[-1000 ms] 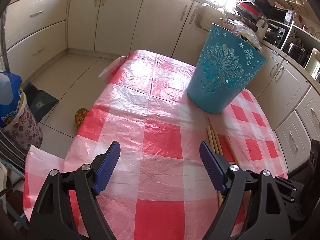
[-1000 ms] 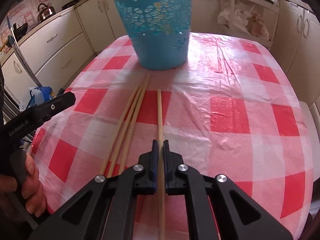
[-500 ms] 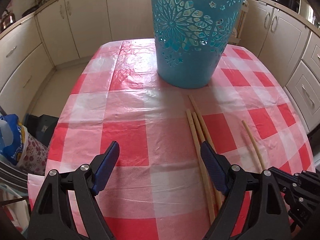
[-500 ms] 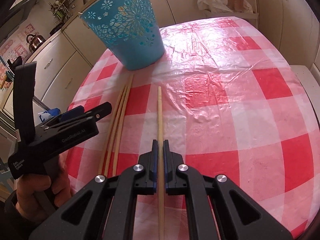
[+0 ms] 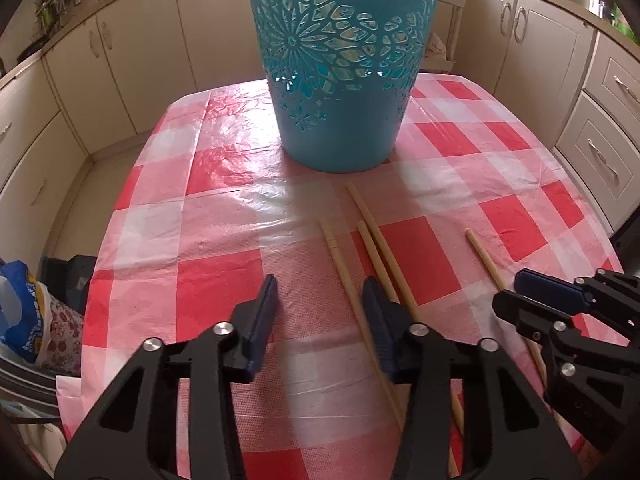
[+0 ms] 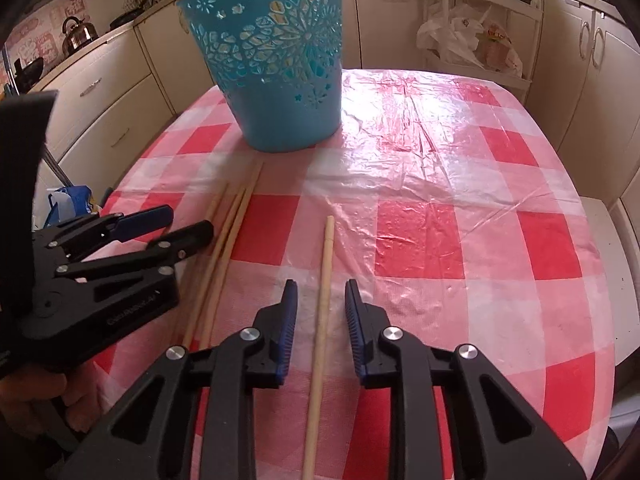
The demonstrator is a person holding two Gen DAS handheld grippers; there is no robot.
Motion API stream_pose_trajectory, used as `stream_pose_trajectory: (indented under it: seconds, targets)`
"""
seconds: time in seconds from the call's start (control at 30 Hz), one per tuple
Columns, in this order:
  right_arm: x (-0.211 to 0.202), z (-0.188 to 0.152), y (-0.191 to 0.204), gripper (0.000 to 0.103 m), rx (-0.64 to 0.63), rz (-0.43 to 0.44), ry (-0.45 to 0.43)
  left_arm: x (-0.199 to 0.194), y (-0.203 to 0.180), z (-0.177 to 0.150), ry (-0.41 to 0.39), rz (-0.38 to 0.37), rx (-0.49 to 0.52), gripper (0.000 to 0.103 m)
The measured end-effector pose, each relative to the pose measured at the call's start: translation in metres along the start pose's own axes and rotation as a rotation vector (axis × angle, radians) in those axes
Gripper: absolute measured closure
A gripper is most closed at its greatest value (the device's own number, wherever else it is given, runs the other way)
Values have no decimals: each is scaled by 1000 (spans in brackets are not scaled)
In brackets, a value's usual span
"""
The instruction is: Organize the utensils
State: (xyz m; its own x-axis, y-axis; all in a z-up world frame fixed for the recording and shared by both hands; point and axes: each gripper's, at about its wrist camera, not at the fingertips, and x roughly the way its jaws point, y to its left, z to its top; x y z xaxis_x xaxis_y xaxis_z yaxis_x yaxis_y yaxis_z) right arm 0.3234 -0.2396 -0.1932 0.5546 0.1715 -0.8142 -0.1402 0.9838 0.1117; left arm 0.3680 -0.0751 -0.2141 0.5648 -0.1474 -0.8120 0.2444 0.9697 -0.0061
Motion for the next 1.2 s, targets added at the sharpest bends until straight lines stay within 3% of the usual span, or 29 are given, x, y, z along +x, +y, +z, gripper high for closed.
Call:
stream_pose_trajectory:
  seconds: [0.1,0.2,0.27,0.43,0.5,0.67,0.73,0.77,0.8,0.9,0.93,1.0,1.03,1.07,1.13,1.17,1.2]
  targets:
    - [-4,-4,-13,96,73,9,-8,-3,1,-1,13,-79,29,93]
    - [-15,-10,-28,96,148,32,-21,-7,9,-6,43,-213,51,98]
    - [-17,-11,-29,96,141,42,-11,-12,12,-11,49,-256,102,98]
    - [-18,-3,-28,89,100,21,-3,-16,11,-10,76,-227,152,96]
    - [-14,-1,-26,79,86,22,12,-15,9,-6,77,-197,153,87]
    - [-6,-3,-17,80,20,-4,24,-6,-6,-2,90,-93,229,76]
    - [-5,-4,-14,89,-4,-16,28,-5,-7,1,95,-86,238,76]
    - [-4,-3,-14,96,-4,-11,31,-4,-8,2,100,-90,240,82]
    - [-4,-3,-14,96,-5,-8,33,-4,-9,3,109,-99,246,88]
    - [-5,-2,-12,95,-18,-6,42,-5,-11,3,124,-83,281,87]
    - [-3,-1,-11,94,-24,-6,58,-4,-11,2,125,-76,284,85]
    - [-1,-2,-8,93,-53,-14,62,-3,-8,3,120,-34,269,64]
    - [-2,-2,-7,93,-61,-18,62,-2,-4,4,121,-38,254,63]
    - [-2,-1,-6,93,-66,-19,63,-2,-2,4,122,-51,240,64]
    - [-3,-2,-8,96,-51,-6,63,-3,-2,3,119,-83,241,75]
    - [-4,-2,-10,96,-35,7,67,-4,-5,2,118,-85,250,89]
    - [-6,-2,-11,96,-22,16,66,-5,-9,1,117,-78,265,96]
